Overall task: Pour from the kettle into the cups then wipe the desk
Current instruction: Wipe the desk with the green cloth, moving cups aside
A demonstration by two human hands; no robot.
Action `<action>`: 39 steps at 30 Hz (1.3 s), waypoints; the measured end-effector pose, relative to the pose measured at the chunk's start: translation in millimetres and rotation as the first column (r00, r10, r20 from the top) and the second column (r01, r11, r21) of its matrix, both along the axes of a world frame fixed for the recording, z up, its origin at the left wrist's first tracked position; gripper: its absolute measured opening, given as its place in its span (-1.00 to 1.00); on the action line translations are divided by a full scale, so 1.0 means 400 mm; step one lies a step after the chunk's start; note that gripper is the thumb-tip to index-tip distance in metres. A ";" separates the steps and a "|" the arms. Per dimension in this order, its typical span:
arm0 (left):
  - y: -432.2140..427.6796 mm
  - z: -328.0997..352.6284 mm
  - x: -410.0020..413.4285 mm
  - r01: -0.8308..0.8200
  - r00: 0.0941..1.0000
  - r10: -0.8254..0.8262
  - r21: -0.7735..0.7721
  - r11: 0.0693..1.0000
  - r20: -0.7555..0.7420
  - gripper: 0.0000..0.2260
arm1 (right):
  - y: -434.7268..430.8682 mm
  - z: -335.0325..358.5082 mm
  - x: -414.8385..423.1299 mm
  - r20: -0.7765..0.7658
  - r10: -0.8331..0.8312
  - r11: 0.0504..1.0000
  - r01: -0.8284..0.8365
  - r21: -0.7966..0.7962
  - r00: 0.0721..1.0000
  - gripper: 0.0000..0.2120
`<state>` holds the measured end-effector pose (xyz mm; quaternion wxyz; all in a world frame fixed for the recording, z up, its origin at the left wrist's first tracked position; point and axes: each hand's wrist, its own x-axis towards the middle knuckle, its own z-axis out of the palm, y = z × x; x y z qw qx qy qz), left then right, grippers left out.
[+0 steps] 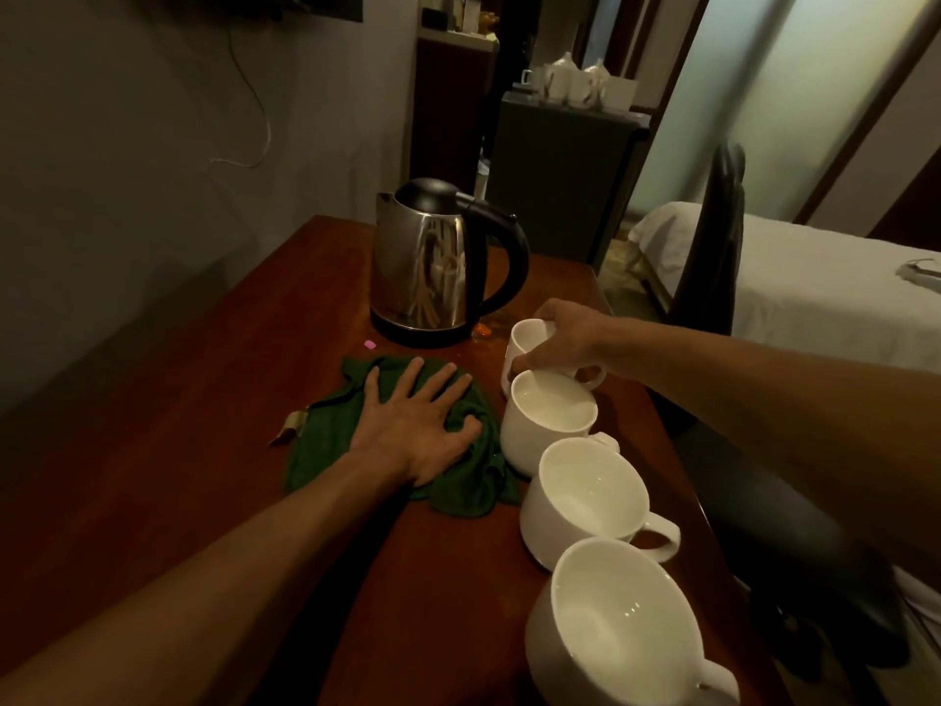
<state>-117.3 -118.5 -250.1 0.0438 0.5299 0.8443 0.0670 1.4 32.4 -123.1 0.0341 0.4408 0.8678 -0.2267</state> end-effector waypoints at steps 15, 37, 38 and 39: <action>0.082 0.020 -0.034 0.203 0.979 -0.203 -0.008 0.979 0.017 -0.45 | 0.026 -0.008 -0.027 -0.030 0.073 0.997 -0.073 -0.019 0.997 -0.36; 0.040 0.007 -0.092 0.055 0.998 -0.056 0.029 0.998 0.027 -0.44 | 0.015 0.039 -0.138 -0.439 -0.031 0.857 0.250 0.451 0.898 -0.16; 0.029 0.007 -0.100 0.050 0.998 -0.051 0.030 0.998 0.033 -0.44 | 0.014 0.039 -0.142 -0.459 -0.016 0.850 0.254 0.462 0.888 -0.19; 0.017 0.008 -0.110 0.048 0.998 -0.048 0.027 0.999 0.034 -0.44 | 0.011 0.042 -0.145 -0.478 -0.002 0.844 0.257 0.470 0.879 -0.23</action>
